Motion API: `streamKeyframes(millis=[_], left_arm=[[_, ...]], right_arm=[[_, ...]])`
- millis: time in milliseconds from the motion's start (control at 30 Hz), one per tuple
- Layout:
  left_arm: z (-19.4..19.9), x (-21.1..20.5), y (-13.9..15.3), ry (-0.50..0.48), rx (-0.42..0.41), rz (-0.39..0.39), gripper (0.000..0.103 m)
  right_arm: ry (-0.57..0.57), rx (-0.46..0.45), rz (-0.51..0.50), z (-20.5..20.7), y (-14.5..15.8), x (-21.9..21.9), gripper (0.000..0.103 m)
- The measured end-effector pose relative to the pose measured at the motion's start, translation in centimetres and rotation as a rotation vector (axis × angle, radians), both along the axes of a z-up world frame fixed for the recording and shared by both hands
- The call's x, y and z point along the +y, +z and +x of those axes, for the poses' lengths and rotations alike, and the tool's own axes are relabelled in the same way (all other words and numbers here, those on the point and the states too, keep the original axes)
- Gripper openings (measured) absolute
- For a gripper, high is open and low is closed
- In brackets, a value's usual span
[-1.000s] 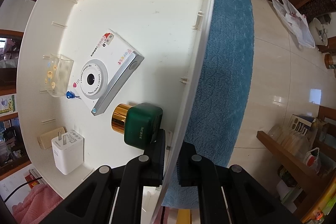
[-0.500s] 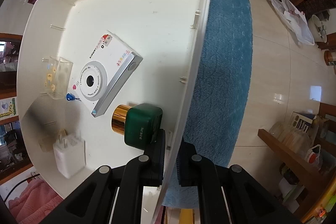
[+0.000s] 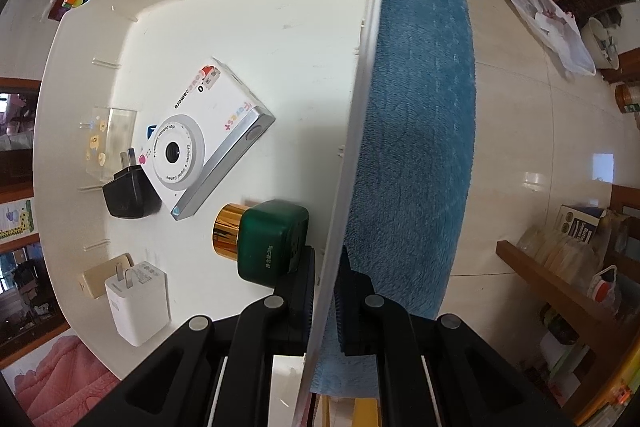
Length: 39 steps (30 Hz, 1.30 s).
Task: Organize rigid objects
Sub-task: 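Lower the black charger into the tray and open the left gripper, then move the left gripper to the pink roller and lower around it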
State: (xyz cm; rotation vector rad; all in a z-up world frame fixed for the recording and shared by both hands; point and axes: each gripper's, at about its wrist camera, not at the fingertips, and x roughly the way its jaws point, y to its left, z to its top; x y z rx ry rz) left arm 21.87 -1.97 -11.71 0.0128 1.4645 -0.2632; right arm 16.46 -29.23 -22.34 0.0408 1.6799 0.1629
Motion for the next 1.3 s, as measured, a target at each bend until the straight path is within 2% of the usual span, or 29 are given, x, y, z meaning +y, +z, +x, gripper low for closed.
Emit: streamKeyframes(millis=[200,300,733,900,1300], left_arm=[[3.1,2.4,-3.0,0.057,0.056,0.019,0.068],[4.4,3.1,-4.7,0.074,0.103,-0.001,0.068],[6.9,3.0,-11.3,0.083,0.209,0.028,0.068],[7.5,3.6,-12.3,0.122,0.227,-0.041,0.068],[8.3,3.2,-14.2,0.126,0.227,-0.009,0.068]], right_arm=[[-0.018,0.006,-0.001,-0.1,-0.1,-0.3,0.009],[-0.021,0.009,-0.006,0.1,-0.1,-0.3,0.008],[-0.045,0.025,-0.015,0.6,-0.3,-0.1,0.008],[-0.055,0.028,-0.016,0.6,-0.3,0.0,0.008],[-0.11,0.02,-0.017,0.5,-0.5,-0.6,0.008]])
